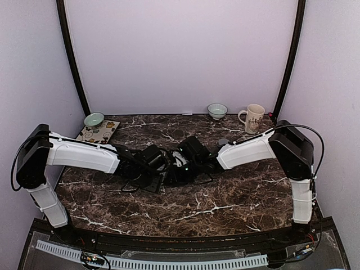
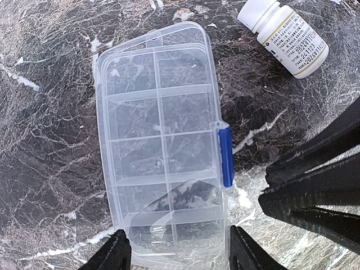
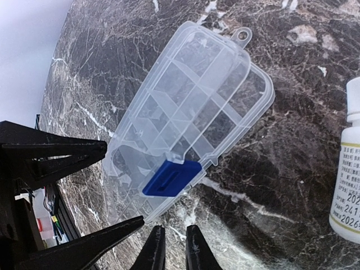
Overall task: Sort the pills into containers
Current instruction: Open the lid of the pill container.
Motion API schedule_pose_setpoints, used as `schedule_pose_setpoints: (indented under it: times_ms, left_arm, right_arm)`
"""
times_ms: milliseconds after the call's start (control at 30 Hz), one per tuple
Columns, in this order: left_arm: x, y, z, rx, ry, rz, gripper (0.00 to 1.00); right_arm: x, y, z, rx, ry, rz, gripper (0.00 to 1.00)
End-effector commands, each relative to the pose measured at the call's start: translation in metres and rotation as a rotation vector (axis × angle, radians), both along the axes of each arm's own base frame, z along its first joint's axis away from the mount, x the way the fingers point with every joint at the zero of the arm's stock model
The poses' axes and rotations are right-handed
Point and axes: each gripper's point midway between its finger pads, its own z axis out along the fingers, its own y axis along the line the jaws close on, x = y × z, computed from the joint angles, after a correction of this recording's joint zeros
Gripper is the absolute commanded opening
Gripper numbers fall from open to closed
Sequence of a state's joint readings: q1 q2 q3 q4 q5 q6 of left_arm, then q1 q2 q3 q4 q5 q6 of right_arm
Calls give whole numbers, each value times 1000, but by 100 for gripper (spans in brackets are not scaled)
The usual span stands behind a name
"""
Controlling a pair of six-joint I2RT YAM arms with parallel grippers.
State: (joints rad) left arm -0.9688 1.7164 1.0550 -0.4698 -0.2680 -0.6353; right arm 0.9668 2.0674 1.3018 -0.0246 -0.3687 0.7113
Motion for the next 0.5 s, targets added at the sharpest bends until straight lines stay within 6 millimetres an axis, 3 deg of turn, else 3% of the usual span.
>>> schedule_pose_setpoints:
  times_ms: [0,467]
  left_arm:
    - [-1,8,6,24,-18,6,61]
    - [0,12,11,20,-37,16,59]
  right_arm:
    - [-3,9,-1,-3,-18,23,13]
    - [0,11,-8,-33,-29,21,16]
